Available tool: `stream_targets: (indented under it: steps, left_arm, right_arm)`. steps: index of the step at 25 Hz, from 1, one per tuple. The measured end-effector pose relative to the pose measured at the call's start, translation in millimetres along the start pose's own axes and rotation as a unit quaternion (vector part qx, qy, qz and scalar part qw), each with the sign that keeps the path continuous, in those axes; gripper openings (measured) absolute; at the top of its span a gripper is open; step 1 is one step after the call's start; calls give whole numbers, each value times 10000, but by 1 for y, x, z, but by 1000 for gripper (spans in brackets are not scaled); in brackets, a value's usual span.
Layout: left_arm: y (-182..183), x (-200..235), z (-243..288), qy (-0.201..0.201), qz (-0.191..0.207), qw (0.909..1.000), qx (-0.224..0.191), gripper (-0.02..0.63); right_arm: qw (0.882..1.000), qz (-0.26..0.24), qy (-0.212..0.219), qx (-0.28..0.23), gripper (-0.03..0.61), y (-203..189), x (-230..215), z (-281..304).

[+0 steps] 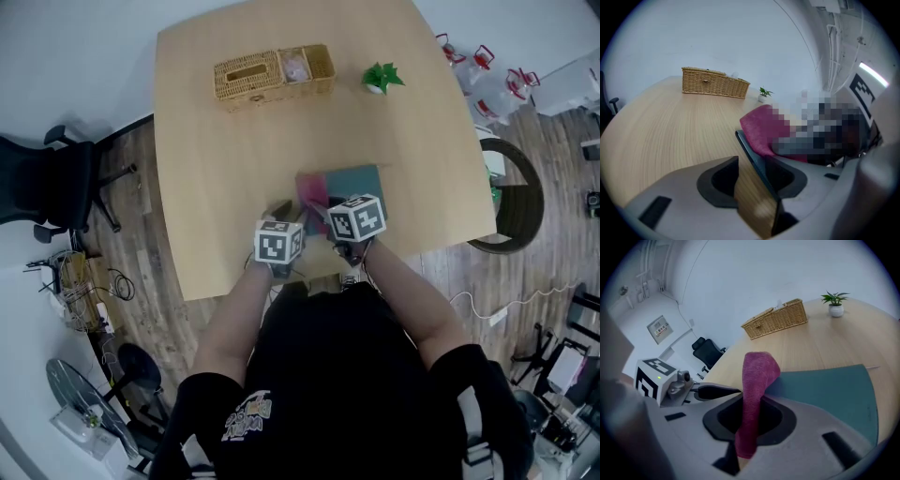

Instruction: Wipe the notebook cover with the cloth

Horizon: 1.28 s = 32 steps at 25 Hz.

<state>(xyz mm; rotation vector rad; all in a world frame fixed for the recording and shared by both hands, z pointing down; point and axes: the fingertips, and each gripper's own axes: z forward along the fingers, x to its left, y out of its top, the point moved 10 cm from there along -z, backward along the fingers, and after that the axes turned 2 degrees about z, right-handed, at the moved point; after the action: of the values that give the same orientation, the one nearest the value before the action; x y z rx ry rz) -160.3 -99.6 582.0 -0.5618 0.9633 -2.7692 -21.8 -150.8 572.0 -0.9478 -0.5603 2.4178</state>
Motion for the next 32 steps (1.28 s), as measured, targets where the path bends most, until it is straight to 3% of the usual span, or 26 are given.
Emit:
stream_targets:
  steps: [13,24,32]
  left_arm:
    - [-1,2,-1,5,-2,10000,10,175]
    - [-1,2,1,33,15,10000,4,175]
    - [-1,0,0,44,30,10000,-11,175]
  right_arm:
    - [9996,-162,-172,168,63,-1,-8,2]
    - [9991,63,-413,50,62,-6,-38,-24]
    - [9946,580,-848,-152,63,-17,-79,-59]
